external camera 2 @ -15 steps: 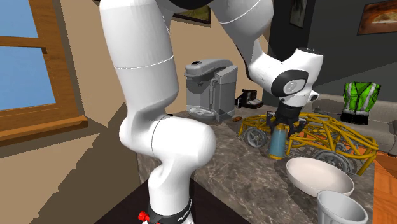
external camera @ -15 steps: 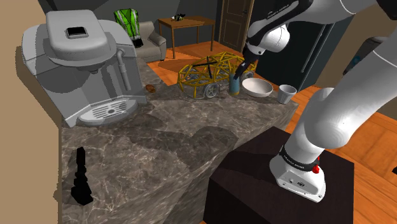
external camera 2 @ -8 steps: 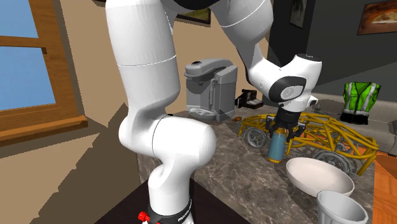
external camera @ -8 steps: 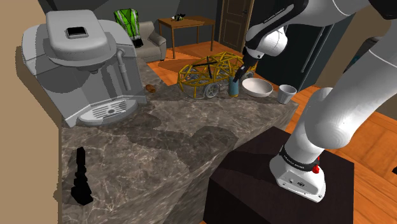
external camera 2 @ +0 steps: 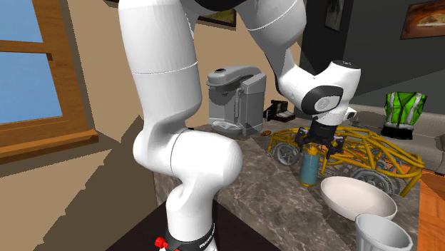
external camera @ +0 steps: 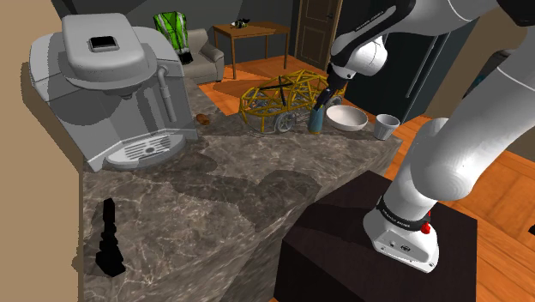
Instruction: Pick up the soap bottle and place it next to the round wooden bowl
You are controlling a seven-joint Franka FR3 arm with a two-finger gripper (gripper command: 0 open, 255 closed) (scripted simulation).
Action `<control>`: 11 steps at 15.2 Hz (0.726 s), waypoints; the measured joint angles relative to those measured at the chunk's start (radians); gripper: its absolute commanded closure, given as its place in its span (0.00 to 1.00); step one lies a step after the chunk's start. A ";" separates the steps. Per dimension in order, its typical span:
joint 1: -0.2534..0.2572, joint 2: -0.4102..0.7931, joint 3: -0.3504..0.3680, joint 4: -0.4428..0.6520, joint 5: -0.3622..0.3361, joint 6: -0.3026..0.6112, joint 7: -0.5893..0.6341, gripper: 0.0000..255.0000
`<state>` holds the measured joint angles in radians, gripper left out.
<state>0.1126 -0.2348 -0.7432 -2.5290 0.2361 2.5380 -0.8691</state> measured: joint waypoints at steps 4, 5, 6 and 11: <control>-0.052 -0.076 0.036 0.012 -0.082 -0.070 0.061 0.00; -0.066 -0.096 0.046 0.019 -0.103 -0.095 0.076 0.00; -0.079 -0.114 0.052 0.019 -0.119 -0.111 0.085 0.00; -0.088 -0.125 0.058 0.025 -0.131 -0.128 0.093 0.00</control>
<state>0.0245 -0.3599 -0.6853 -2.5044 0.1050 2.4100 -0.7761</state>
